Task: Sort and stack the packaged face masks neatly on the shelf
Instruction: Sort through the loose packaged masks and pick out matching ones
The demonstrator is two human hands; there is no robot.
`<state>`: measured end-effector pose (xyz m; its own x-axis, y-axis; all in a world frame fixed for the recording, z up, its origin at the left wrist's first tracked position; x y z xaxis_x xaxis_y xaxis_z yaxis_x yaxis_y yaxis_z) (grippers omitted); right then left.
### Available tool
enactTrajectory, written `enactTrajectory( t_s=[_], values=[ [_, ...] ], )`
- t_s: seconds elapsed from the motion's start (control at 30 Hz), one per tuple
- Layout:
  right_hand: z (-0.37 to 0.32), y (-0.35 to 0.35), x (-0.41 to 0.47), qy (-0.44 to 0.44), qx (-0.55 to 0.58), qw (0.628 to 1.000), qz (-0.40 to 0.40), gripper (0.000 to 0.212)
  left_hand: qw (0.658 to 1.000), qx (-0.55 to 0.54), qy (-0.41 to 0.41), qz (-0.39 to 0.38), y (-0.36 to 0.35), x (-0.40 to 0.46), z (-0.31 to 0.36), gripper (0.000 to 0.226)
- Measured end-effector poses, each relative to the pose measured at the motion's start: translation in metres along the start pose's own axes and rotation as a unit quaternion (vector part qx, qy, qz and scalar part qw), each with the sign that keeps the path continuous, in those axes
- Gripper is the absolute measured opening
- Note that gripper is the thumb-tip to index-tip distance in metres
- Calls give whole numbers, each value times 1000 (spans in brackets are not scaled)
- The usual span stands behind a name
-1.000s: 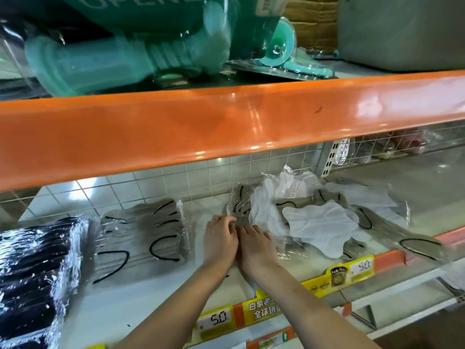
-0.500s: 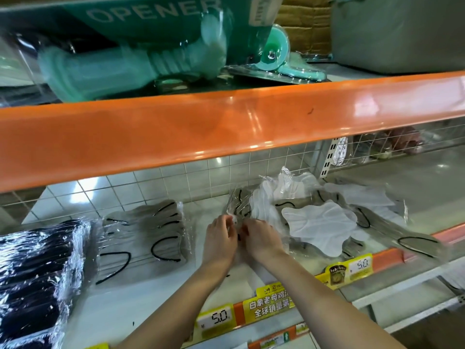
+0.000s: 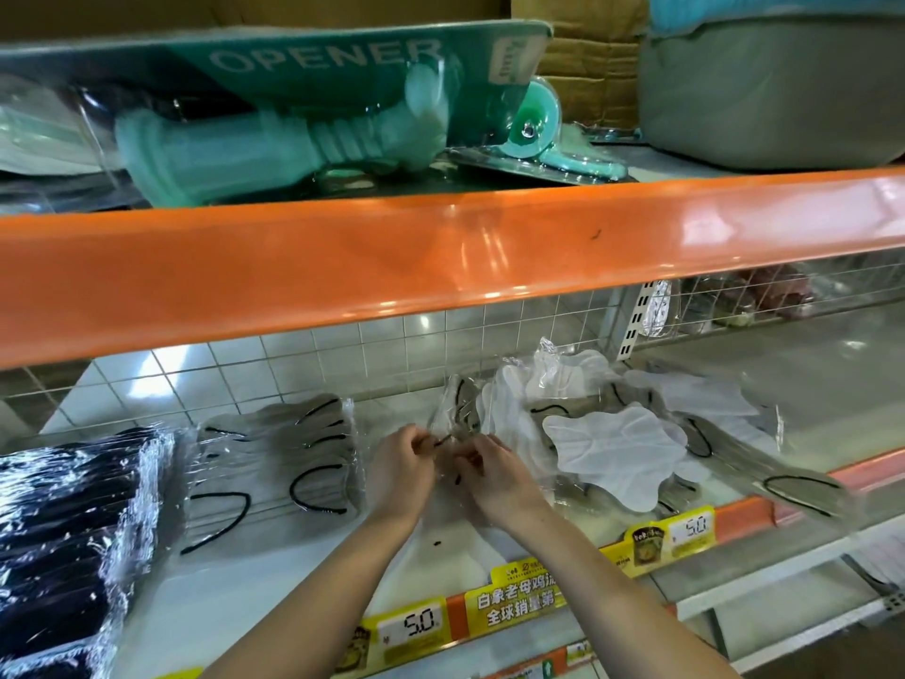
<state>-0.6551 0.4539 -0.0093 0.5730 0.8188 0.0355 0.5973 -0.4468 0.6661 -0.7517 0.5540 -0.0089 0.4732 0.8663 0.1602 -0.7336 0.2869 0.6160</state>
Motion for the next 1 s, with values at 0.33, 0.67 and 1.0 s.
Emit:
enactTrajectory(
  t_s=[0.33, 0.67, 1.0],
  values=[
    [7, 1, 6, -190, 504, 842, 34, 33, 853, -513, 80, -53, 55, -7, 16, 28],
    [-12, -28, 4, -288, 631, 720, -19, 18, 844, -528, 65, -68, 113, -13, -20, 49],
    [-35, -44, -2, -258, 587, 764, -77, 17, 986, -152, -4, 69, 160, -25, -59, 22]
  ],
)
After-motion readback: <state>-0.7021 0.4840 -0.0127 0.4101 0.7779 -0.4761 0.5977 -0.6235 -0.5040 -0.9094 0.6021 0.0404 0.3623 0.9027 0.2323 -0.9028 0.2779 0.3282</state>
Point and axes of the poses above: each hand's wrist, its own x-axis towards the middle knuckle, its own y-axis out of the back of the hand, z = x × y, the point moved 6 cm from there along x, towards the middle knuckle, and after that the axes turned 6 degrees about x, right-handed, at the moved point
